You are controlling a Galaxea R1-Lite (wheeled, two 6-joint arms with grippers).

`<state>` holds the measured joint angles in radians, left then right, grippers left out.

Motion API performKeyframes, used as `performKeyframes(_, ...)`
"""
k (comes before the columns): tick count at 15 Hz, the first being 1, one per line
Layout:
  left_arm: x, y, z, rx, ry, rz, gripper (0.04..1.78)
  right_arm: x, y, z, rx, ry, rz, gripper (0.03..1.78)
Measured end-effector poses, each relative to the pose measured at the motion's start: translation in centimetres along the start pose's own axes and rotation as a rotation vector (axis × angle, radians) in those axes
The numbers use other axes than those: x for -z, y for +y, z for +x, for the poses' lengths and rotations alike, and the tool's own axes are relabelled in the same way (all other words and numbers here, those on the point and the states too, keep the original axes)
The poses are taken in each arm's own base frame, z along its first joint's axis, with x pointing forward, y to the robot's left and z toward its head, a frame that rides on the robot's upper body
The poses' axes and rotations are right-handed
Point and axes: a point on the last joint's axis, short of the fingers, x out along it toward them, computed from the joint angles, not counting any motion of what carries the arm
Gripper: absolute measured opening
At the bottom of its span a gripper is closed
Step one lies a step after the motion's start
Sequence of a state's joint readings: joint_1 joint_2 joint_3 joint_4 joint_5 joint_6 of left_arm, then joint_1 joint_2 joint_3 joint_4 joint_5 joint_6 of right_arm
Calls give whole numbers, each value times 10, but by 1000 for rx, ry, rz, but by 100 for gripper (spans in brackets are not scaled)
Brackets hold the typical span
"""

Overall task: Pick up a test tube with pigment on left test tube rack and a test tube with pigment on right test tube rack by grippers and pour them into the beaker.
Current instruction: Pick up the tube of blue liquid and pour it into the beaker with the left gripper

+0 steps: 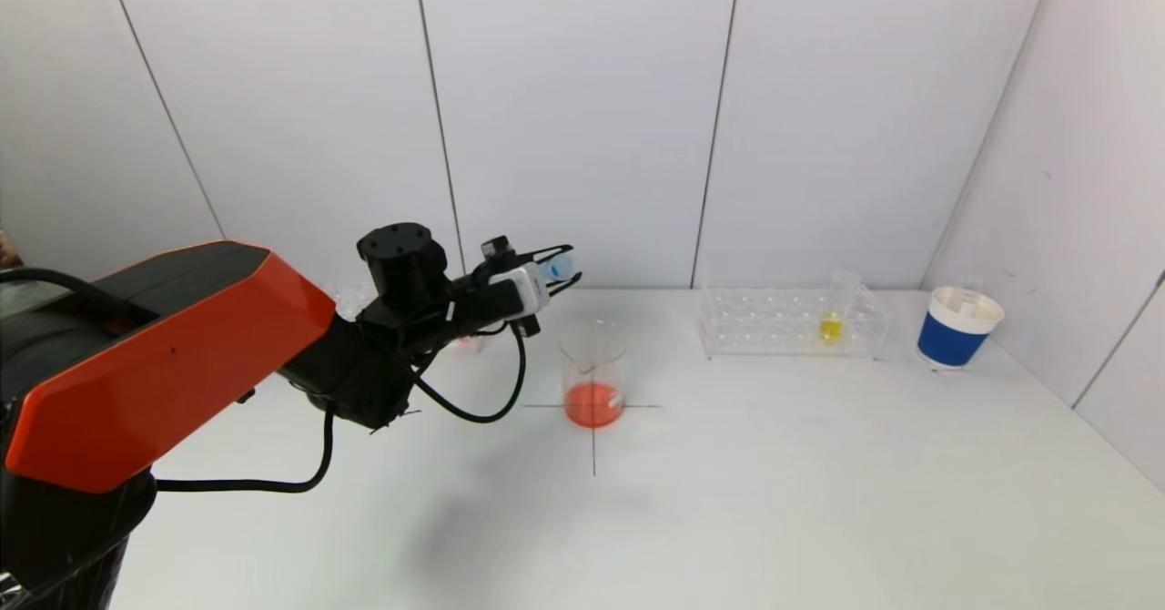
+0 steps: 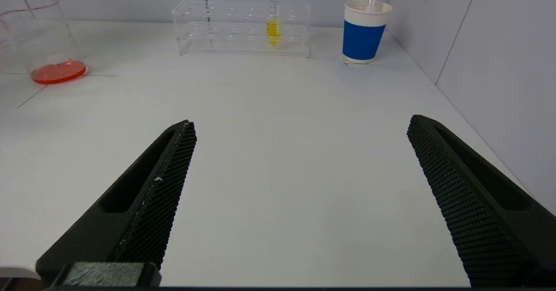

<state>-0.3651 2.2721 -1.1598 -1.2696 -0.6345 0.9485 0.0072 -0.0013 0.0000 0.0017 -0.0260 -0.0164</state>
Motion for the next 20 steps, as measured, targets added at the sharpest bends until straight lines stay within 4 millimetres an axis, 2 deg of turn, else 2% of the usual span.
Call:
performKeyframes(10,-1,-13,7,19,2,32,45,0,0,0,0,0,0,177)
performKeyframes(20,-1,-17,9,24,2,71,45,0,0,0,0,0,0,177)
